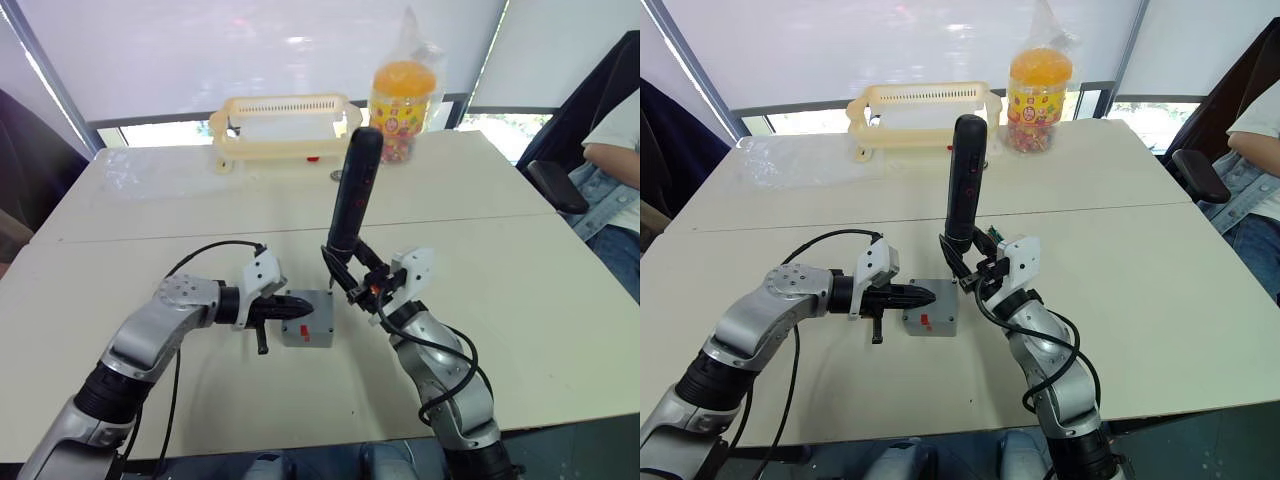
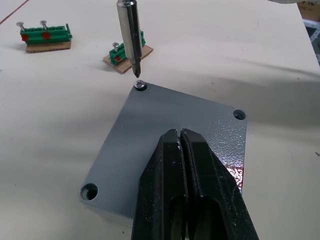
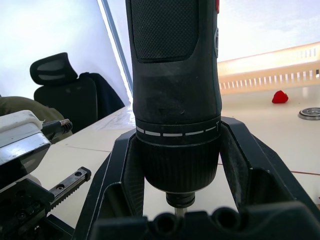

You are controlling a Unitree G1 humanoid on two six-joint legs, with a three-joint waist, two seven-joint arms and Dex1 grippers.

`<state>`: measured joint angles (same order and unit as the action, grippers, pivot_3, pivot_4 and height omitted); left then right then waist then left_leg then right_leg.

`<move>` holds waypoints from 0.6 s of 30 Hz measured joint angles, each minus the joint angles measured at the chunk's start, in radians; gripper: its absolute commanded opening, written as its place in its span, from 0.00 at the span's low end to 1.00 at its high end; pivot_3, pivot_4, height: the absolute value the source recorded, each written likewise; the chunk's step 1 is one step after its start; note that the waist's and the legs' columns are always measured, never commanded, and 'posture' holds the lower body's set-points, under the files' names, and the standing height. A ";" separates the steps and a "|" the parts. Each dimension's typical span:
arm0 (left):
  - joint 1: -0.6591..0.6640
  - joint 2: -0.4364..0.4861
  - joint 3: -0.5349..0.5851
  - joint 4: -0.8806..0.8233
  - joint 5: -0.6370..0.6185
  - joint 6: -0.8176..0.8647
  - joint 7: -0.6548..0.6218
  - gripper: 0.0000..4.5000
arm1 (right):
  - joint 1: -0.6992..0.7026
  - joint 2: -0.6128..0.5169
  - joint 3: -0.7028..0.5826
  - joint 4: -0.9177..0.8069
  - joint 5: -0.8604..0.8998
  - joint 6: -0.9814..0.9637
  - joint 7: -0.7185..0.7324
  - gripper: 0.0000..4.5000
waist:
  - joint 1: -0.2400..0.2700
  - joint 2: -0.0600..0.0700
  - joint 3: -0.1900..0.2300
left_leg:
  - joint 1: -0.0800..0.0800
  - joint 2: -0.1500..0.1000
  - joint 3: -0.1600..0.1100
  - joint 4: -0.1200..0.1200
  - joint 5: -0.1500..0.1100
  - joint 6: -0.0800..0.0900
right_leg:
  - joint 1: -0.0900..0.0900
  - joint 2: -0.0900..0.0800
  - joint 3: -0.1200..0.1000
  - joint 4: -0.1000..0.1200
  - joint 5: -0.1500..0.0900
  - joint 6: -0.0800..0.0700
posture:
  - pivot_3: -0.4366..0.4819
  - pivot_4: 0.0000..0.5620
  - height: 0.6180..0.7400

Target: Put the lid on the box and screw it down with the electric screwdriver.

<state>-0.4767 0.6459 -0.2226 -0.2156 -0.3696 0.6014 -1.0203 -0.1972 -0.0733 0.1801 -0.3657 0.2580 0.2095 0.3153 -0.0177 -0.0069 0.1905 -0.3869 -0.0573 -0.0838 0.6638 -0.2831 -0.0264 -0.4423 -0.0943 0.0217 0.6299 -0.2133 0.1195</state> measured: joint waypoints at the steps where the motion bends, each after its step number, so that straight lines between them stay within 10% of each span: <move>1: 0.000 0.000 0.000 0.000 0.000 0.000 0.000 0.01 | 0.002 0.000 0.000 0.000 0.000 0.000 0.001 0.38 | 0.000 0.000 0.000 | 0.000 0.000 0.000 0.000 0.000 0.000 | 0.000 0.000 0.000 0.000 0.000 0.000 | 0.48 0.27 1.00; 18: 0.000 -0.005 0.000 -0.001 0.010 -0.001 0.000 0.01 | 0.013 0.009 0.000 0.004 -0.002 -0.002 0.001 0.38 | 0.000 0.000 0.000 | 0.000 0.000 0.000 0.000 0.000 0.000 | 0.000 0.000 0.000 0.000 0.000 0.000 | 0.48 0.27 1.00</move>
<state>-0.4763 0.6410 -0.2222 -0.2167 -0.3594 0.6000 -1.0199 -0.1842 -0.0640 0.1805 -0.3620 0.2564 0.2080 0.3162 -0.0174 -0.0070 0.1904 -0.3865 -0.0573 -0.0838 0.6637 -0.2831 -0.0264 -0.4419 -0.0943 0.0217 0.6299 -0.2133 0.1195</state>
